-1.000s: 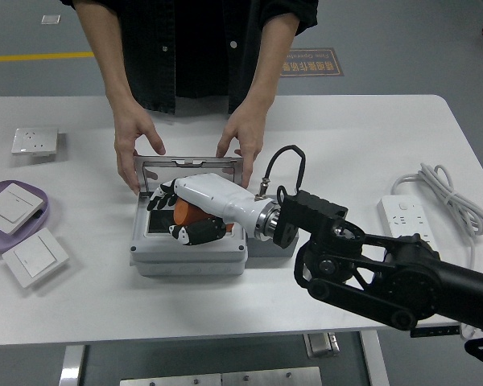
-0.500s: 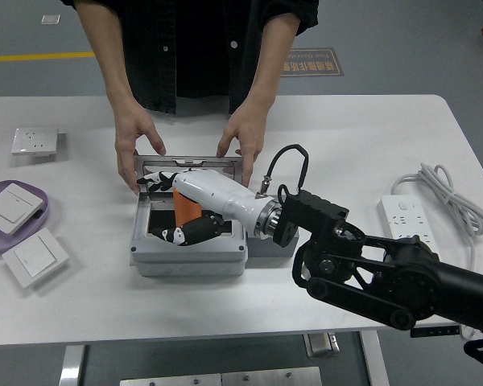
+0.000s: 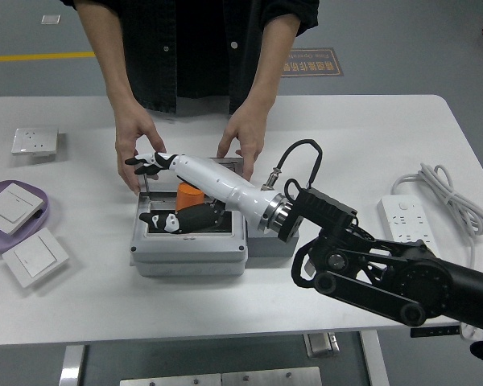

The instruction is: Pick up the cylinder from the cube,place it in the box,flap close box

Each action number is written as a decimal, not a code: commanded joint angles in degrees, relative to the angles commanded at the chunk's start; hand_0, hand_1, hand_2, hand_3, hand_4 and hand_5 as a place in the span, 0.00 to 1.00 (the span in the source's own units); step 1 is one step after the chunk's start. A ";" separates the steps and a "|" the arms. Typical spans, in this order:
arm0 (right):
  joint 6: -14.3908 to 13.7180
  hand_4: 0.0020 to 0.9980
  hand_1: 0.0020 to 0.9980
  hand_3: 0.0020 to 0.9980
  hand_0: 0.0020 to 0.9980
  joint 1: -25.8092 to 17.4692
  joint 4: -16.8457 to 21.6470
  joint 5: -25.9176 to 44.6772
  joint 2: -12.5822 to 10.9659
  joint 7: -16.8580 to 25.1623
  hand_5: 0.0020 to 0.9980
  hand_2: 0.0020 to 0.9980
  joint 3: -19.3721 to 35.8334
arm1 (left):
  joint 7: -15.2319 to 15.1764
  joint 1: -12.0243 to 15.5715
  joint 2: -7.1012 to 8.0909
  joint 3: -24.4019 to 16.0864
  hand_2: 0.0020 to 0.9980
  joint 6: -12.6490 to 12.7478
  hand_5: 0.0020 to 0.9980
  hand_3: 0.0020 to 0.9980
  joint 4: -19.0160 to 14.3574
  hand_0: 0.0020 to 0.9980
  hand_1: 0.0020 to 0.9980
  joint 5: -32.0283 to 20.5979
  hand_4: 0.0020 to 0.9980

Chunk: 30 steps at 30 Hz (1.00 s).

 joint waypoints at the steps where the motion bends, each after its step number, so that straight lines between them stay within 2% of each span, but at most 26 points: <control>1: -0.55 0.74 0.78 0.85 0.88 0.04 0.89 1.51 -0.43 0.68 0.29 0.77 0.69 | 0.02 -0.02 0.03 -0.03 0.71 -0.02 0.33 0.75 -0.01 0.73 0.72 0.03 0.69; 2: -0.82 0.72 0.75 0.79 0.84 0.07 1.46 2.63 -0.71 1.02 0.28 0.74 1.17 | 0.03 -0.03 0.05 -0.04 0.71 -0.02 0.33 0.75 -0.01 0.73 0.72 0.04 0.69; 7: -0.98 0.72 0.75 0.79 0.84 0.90 2.85 6.08 -2.08 1.40 0.28 0.74 3.78 | 0.05 -0.11 0.23 -0.21 0.71 -0.07 0.33 0.75 -0.02 0.73 0.72 0.21 0.69; 8: -0.92 0.69 0.71 0.72 0.80 1.11 2.63 6.22 -2.28 1.34 0.32 0.71 4.16 | 0.06 -0.13 0.27 -0.27 0.71 -0.08 0.32 0.75 -0.03 0.73 0.72 0.28 0.68; 19: -0.06 0.69 0.71 0.71 0.80 2.25 1.13 5.00 -3.57 0.26 0.32 0.71 6.89 | 0.15 -0.09 0.33 -0.25 0.71 -0.10 0.32 0.75 -0.10 0.73 0.72 0.33 0.68; 27: 0.35 0.69 0.70 0.71 0.80 2.63 0.65 4.00 -3.40 -0.35 0.32 0.71 7.23 | 0.18 -0.19 0.27 -0.07 0.71 -0.05 0.32 0.74 -0.13 0.73 0.72 0.28 0.68; 30: 0.75 0.69 0.70 0.71 0.80 3.70 -1.61 4.50 -2.68 -0.41 0.32 0.71 6.85 | 0.19 -0.23 0.27 0.00 0.71 -0.04 0.32 0.74 -0.12 0.73 0.72 0.24 0.68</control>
